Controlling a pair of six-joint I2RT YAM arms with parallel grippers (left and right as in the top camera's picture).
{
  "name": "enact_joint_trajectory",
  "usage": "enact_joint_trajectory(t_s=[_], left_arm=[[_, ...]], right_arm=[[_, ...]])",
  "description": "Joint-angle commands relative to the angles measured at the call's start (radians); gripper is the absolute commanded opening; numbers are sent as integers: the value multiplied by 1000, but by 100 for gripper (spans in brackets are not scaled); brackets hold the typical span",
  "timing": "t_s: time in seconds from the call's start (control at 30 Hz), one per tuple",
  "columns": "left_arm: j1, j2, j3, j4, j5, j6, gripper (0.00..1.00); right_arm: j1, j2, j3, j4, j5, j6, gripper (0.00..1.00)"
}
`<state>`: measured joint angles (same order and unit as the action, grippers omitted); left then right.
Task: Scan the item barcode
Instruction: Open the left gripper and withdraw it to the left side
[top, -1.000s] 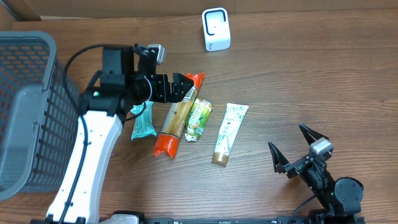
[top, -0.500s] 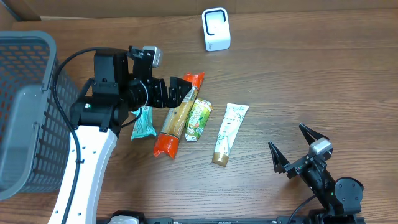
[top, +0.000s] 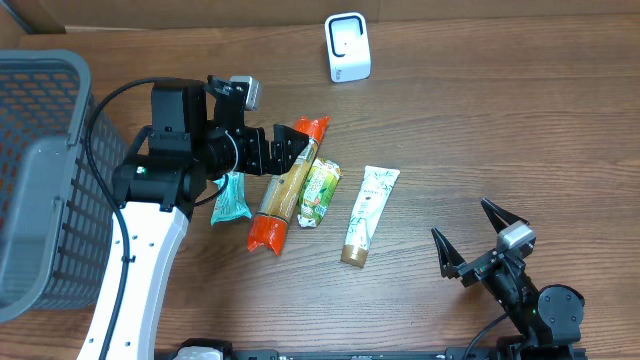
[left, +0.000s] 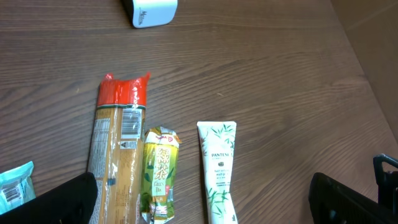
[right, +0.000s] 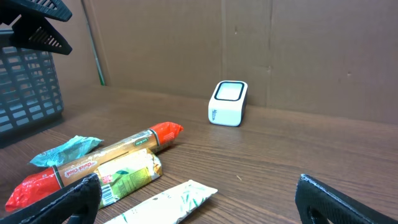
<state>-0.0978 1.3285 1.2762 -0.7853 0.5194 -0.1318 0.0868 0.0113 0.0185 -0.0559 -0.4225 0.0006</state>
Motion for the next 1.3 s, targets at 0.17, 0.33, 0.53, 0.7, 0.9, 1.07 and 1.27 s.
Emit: enact_joint_trajectory(t_s=[0.17, 0.33, 0.53, 0.7, 0.9, 1.07, 1.27], left_arm=[[0, -15, 15, -7, -7, 4, 100], [0, -16, 16, -14, -6, 5, 99], [51, -27, 40, -84, -5, 4, 99], [161, -46, 103, -245, -6, 30, 100], [307, -64, 147, -402, -58, 113, 100], [322, -64, 147, -456, -256, 170, 100], [307, -64, 146, -468, -372, 132, 100]], right_arm=[[6, -8, -10, 2, -5, 4, 100], [6, -8, -10, 2, -5, 4, 100], [6, -8, -10, 2, -5, 4, 100], [5, -8, -10, 3, 10, -7, 100], [6, -8, -10, 1, 115, -34, 100], [6, -8, -10, 1, 87, -22, 100], [6, -8, -10, 56, -40, 0, 100]])
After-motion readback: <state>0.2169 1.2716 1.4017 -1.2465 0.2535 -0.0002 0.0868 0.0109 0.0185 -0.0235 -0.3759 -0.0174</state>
